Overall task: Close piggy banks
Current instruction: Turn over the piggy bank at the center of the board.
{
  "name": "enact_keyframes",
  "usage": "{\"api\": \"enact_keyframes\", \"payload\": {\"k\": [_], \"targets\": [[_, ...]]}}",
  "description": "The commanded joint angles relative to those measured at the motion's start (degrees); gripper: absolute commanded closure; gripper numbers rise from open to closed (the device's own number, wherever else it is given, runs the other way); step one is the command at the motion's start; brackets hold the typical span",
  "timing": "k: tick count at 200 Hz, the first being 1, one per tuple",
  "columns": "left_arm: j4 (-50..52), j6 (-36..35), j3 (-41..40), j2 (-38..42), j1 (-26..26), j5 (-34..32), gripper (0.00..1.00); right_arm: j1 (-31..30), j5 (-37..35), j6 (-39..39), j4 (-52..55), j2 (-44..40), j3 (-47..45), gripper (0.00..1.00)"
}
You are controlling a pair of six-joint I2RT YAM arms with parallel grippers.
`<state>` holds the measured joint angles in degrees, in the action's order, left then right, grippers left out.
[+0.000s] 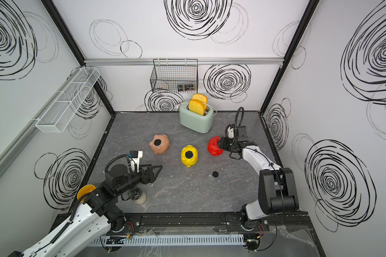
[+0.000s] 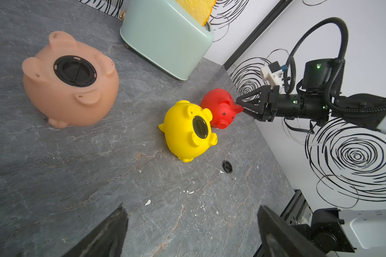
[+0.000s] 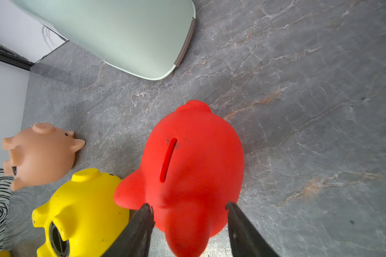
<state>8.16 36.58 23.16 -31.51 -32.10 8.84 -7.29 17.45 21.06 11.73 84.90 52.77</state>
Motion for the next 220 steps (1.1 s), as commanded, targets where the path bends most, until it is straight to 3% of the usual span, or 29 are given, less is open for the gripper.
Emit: {"api": "enact_keyframes", "payload": {"k": [1, 74, 136, 220], "targets": [[-1.3, -0.4, 0.4, 0.1, -0.2, -0.6, 0.06, 0.4, 1.4, 0.5, -0.7, 0.8, -0.4, 0.47], [-1.2, -0.4, 0.4, 0.2, -0.2, -0.8, 0.06, 0.6, 1.5, 0.3, -0.3, 2.2, -1.8, 0.51], [-1.7, -0.5, 0.2, -0.2, -0.2, -0.6, 0.06, 1.7, 3.5, 0.8, -0.2, 2.5, -2.5, 0.61], [-2.3, -0.5, -0.1, -0.3, -0.2, 0.0, 0.06, 4.4, 5.4, 1.8, -1.4, 2.1, -4.9, 0.62]]}}
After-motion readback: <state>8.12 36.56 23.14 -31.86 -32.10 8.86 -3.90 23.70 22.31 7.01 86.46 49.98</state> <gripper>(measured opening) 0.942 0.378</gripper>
